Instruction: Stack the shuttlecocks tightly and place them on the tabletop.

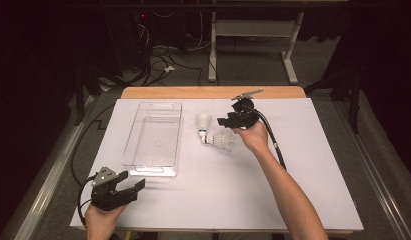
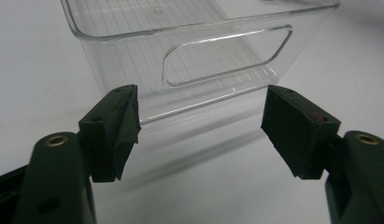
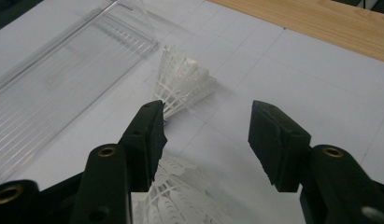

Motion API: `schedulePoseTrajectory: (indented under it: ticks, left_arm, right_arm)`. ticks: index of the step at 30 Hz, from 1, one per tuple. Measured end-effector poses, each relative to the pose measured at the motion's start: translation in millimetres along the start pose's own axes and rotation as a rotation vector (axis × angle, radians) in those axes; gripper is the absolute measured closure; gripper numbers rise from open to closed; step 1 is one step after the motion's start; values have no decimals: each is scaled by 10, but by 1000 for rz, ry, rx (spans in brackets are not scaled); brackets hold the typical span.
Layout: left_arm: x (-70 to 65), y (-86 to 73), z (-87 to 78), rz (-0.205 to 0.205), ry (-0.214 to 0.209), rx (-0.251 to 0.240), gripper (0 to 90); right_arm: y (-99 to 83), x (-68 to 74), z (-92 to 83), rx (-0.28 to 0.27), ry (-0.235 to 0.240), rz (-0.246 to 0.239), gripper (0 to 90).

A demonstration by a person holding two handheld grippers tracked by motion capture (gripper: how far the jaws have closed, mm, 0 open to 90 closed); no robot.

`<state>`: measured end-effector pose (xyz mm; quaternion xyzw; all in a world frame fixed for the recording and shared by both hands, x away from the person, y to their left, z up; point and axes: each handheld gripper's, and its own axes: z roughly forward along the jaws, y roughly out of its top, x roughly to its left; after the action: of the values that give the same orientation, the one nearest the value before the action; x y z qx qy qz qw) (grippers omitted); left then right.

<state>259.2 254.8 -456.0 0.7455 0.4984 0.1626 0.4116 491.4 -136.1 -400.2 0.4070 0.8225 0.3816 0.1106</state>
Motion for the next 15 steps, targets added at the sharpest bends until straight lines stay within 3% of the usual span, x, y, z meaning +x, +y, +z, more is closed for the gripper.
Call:
schedulePoseTrajectory:
  ticks: [15]
  left_arm:
    - [1,1,7,3,-8,3,287]
  right_arm:
    - [119,-5,152,29,13,3,460]
